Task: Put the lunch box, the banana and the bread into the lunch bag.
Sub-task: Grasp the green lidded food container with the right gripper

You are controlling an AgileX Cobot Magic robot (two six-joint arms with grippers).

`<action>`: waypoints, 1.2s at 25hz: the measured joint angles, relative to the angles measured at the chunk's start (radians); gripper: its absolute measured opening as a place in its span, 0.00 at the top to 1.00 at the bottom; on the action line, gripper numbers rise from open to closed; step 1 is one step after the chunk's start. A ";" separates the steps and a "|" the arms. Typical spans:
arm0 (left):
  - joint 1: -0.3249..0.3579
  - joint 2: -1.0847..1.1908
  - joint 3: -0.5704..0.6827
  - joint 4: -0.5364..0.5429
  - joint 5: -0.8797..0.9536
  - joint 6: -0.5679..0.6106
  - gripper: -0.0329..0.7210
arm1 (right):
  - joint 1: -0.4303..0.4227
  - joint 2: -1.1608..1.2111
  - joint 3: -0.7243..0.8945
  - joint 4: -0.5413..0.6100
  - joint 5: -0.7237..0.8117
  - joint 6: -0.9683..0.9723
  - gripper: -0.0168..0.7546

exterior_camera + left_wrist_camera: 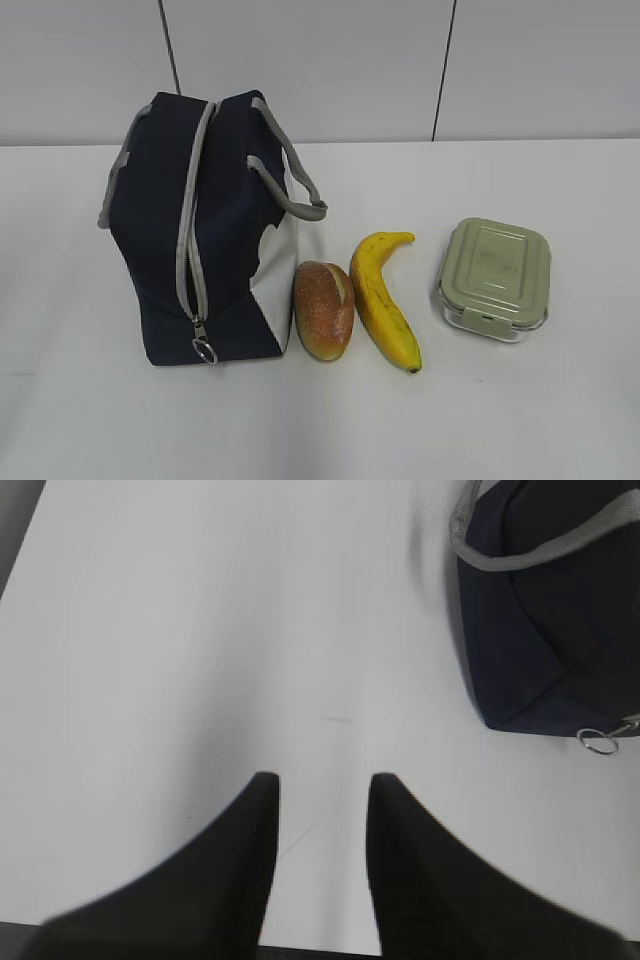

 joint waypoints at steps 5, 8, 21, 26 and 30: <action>0.000 0.149 -0.045 -0.064 -0.007 0.000 0.64 | 0.000 0.000 0.000 0.000 0.000 0.000 0.29; 0.000 0.236 -0.056 -0.122 -0.026 0.000 0.64 | 0.000 0.000 0.000 0.000 0.000 0.000 0.29; 0.000 0.601 -0.249 -0.236 -0.078 0.009 0.62 | 0.000 0.000 0.000 0.000 0.000 0.000 0.29; 0.000 0.732 -0.389 -0.307 -0.073 0.050 0.53 | 0.000 0.000 0.000 0.000 0.000 0.000 0.29; -0.029 0.849 -0.518 -0.333 -0.042 0.061 0.47 | 0.000 0.000 0.000 0.000 0.000 0.000 0.29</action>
